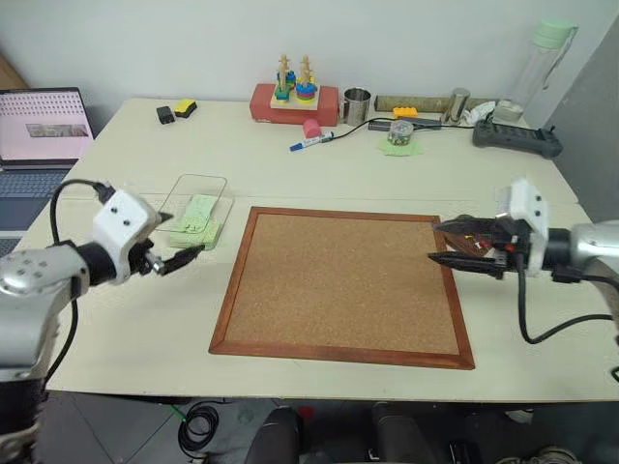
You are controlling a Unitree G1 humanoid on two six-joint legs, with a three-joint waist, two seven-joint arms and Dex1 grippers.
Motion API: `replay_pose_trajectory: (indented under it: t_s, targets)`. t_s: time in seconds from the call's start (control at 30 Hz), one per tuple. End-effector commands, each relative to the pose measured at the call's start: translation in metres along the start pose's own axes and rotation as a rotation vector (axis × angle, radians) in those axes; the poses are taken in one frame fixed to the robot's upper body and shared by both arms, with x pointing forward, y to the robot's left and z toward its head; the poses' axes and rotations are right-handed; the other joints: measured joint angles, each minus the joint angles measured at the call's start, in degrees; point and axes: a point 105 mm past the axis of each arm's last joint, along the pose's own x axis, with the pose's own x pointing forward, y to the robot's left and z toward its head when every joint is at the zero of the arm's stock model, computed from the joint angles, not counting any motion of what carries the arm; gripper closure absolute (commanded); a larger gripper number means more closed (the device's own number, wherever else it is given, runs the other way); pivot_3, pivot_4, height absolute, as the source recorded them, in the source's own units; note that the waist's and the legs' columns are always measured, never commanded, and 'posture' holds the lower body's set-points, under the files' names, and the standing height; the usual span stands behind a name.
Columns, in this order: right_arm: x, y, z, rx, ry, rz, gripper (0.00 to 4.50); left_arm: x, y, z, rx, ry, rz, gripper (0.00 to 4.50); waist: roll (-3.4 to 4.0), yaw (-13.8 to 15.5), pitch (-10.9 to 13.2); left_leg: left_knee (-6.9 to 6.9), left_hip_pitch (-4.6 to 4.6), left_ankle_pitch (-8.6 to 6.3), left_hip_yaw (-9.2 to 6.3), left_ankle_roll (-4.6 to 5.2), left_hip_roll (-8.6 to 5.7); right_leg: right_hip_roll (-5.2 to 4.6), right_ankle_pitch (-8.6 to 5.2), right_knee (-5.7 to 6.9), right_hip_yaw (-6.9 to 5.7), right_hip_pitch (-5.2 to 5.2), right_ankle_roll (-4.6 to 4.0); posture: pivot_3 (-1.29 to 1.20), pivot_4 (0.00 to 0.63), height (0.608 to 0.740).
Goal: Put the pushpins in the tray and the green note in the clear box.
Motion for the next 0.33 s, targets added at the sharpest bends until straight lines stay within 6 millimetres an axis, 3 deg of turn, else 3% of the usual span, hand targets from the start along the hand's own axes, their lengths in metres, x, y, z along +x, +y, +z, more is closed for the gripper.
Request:
replay_pose_trajectory:
  t_s: [0.03,0.2,0.33]
  targets:
    - [-0.027,-0.009,-0.004,-0.024,0.041,-0.069,1.82,-0.028,0.01,-0.005,0.079,0.064,-0.015,0.52,0.05,0.01,0.03,-0.06,0.06,0.0,0.02,0.0,0.0,0.01,-0.03,0.03,0.0,0.01,-0.04,0.0,0.15,0.74]
    - [-0.047,-0.011,-0.021,0.002,0.109,-0.11,1.82,-0.044,0.018,-0.03,0.057,0.141,-0.017,0.52,0.13,-0.04,0.07,-0.17,0.21,0.01,0.04,0.02,0.07,0.02,-0.19,0.12,-0.03,0.03,0.12,0.0,0.15,0.74]
    - [-0.051,-0.011,-0.029,0.001,0.133,-0.127,1.82,-0.044,0.016,-0.035,0.022,0.138,-0.027,0.52,0.13,-0.08,0.08,-0.17,0.23,0.01,0.11,0.02,0.07,0.02,-0.19,0.13,-0.01,0.04,0.12,0.0,0.15,0.74]
